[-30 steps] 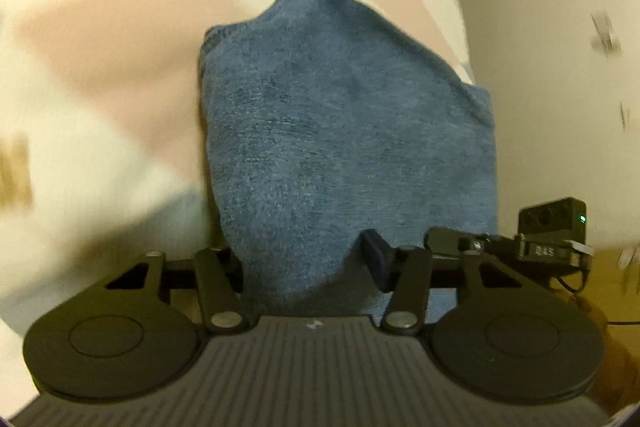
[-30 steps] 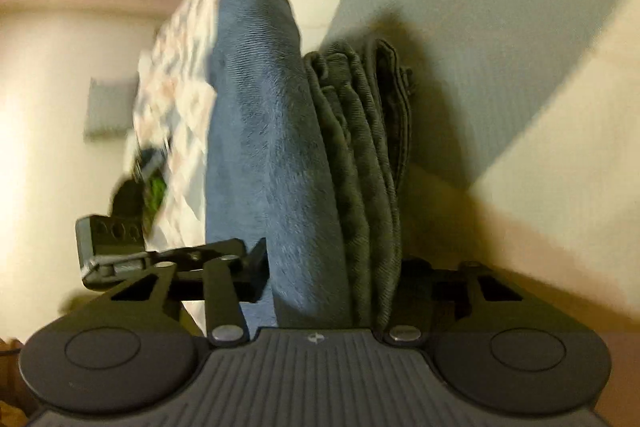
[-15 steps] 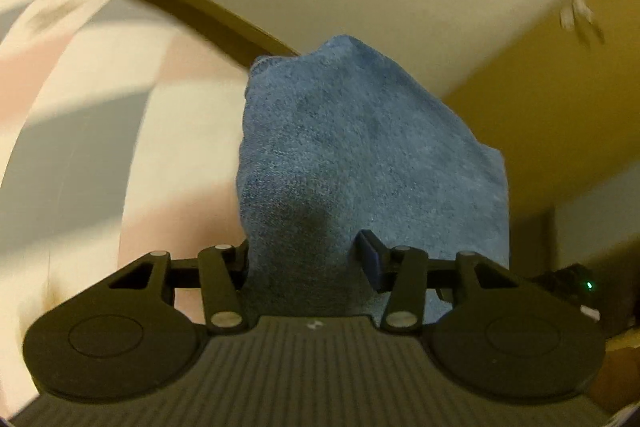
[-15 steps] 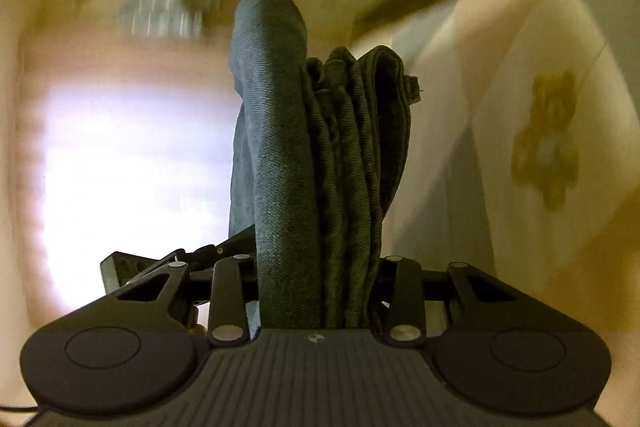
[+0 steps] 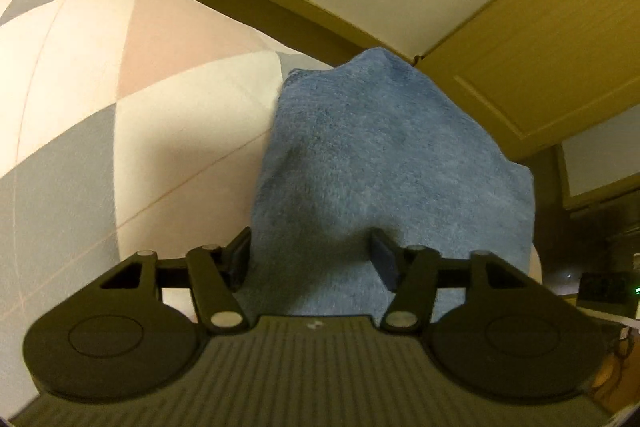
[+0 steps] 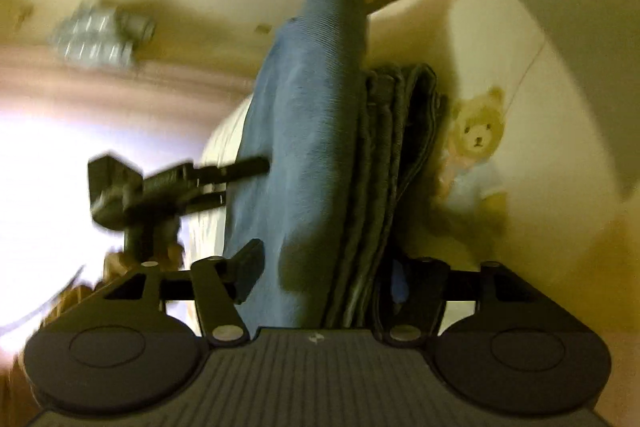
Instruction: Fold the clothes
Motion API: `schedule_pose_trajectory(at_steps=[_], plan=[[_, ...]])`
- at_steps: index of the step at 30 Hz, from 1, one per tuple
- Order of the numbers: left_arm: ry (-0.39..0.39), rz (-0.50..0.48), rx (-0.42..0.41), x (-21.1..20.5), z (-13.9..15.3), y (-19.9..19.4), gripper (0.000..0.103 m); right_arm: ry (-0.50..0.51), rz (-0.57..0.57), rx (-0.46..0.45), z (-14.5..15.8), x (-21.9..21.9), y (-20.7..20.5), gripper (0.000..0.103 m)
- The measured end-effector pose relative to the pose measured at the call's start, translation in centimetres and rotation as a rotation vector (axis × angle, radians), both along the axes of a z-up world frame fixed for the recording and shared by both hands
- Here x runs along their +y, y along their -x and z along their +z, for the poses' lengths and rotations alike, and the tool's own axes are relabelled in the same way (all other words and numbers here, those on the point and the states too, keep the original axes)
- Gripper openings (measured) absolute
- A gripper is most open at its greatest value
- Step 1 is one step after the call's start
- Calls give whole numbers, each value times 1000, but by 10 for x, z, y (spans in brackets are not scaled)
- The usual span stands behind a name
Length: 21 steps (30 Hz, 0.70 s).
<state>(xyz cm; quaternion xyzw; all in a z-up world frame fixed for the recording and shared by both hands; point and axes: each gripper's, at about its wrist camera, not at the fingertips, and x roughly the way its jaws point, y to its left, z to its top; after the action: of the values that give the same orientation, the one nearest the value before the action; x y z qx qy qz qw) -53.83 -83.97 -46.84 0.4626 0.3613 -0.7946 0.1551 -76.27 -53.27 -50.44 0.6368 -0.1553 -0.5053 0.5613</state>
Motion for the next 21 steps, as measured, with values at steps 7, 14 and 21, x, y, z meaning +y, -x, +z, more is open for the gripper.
schedule_pose_trajectory(at_steps=[7,14,21], plan=[[73,15,61,-32,10,3,32,-6,-94,-178,-44,-2,11,37],[150,107,11,-22,10,-2,43,-16,-43,-215,-55,-30,13,36],[324,301,73,47,68,-37,45,-106,65,185,24,-22,57,54]])
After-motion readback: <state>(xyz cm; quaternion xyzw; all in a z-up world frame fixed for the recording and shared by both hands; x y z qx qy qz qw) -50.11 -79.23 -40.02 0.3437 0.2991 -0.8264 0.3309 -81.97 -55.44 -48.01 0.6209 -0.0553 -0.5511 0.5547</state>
